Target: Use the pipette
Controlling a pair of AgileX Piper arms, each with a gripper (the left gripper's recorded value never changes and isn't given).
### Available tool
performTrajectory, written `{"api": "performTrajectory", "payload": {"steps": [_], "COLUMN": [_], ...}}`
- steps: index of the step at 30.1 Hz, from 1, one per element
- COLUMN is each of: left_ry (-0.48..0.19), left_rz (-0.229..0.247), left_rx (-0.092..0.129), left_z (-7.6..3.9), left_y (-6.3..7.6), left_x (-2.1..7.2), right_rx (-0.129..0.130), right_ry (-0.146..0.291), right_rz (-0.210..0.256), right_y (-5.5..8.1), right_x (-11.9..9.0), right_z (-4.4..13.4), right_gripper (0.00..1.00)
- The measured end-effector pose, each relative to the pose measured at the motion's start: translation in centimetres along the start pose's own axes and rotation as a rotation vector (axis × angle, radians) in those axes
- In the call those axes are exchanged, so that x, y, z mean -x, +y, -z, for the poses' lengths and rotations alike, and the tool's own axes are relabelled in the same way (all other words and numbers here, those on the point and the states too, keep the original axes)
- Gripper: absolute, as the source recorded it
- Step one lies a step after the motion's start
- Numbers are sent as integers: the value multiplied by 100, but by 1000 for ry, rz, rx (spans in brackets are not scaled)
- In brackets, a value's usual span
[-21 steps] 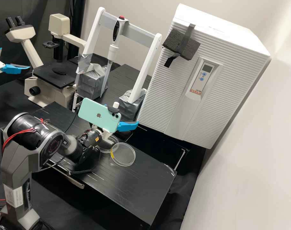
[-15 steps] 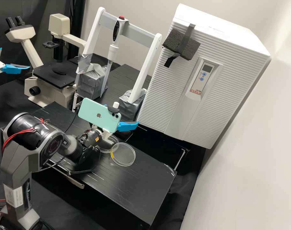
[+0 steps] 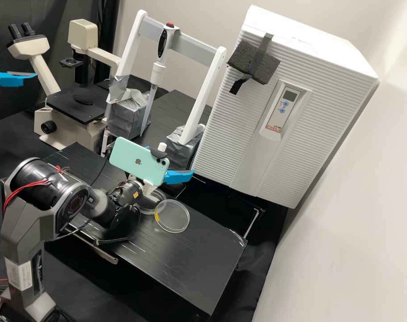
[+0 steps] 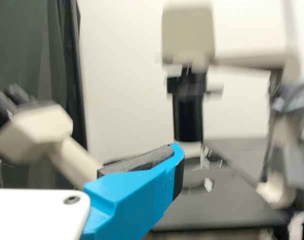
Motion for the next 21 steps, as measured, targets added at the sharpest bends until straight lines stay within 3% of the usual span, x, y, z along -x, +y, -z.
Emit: {"api": "performTrajectory", "payload": {"steps": [4,9,17,21], "left_ry": [-101,-232,-411,-452], "left_rz": [-75,-108,-149,-169], "left_rx": [20,30,67,45], "left_z": [-189,-473,-935,-1094], "left_y": [212,321,464,502], "left_x": [107,162,121,63], "right_rx": [0,0,0,0], "right_ry": [0,0,0,0], "right_rz": [0,0,0,0], "right_y": [0,0,0,0], "right_x": [0,0,0,0], "right_z": [0,0,0,0], "right_gripper": [100,100,100,100]}}
